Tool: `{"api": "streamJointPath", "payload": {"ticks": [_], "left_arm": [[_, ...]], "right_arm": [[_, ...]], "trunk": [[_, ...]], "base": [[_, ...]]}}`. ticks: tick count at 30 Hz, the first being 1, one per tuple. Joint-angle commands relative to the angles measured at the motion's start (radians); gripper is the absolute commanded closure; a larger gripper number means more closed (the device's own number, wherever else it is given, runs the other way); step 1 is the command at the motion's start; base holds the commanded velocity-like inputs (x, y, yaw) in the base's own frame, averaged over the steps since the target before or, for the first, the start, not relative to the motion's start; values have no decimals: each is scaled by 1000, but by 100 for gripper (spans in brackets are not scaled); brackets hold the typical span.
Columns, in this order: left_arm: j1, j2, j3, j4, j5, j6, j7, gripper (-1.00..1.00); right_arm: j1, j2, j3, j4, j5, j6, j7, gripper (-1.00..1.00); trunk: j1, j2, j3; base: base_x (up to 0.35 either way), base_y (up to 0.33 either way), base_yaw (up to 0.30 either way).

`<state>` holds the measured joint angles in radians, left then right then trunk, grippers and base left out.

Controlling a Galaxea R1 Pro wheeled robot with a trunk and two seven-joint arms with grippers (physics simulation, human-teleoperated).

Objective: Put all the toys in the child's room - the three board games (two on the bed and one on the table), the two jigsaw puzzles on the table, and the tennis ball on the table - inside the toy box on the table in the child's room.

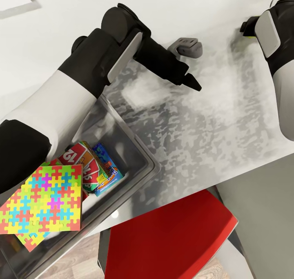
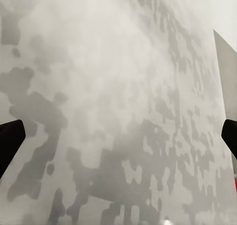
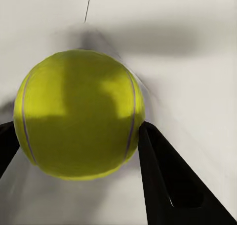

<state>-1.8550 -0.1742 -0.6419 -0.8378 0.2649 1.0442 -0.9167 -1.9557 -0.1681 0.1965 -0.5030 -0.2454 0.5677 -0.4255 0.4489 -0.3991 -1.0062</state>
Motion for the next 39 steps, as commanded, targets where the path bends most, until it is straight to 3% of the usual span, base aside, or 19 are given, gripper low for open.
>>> {"api": "streamJointPath", "payload": {"ticks": [1,27,39], "left_arm": [[-1,0,-1,1,-1,3,-4,-100],[-1,0,-1,0,-3,3,-4,-100],[-1,0,1,0,-1,3,-9,-100]], "right_arm": [[0,-1,7,15,-48,-5,-7,100],[15,-3,14,9,-44,-41,-7,100],[15,-4,14,6,-43,-40,-7,100]], "trunk": [[1,-1,-1],[1,-1,-1],[1,-1,16]], "base": [[0,0,0],[0,0,0],[-1,0,0]]}}
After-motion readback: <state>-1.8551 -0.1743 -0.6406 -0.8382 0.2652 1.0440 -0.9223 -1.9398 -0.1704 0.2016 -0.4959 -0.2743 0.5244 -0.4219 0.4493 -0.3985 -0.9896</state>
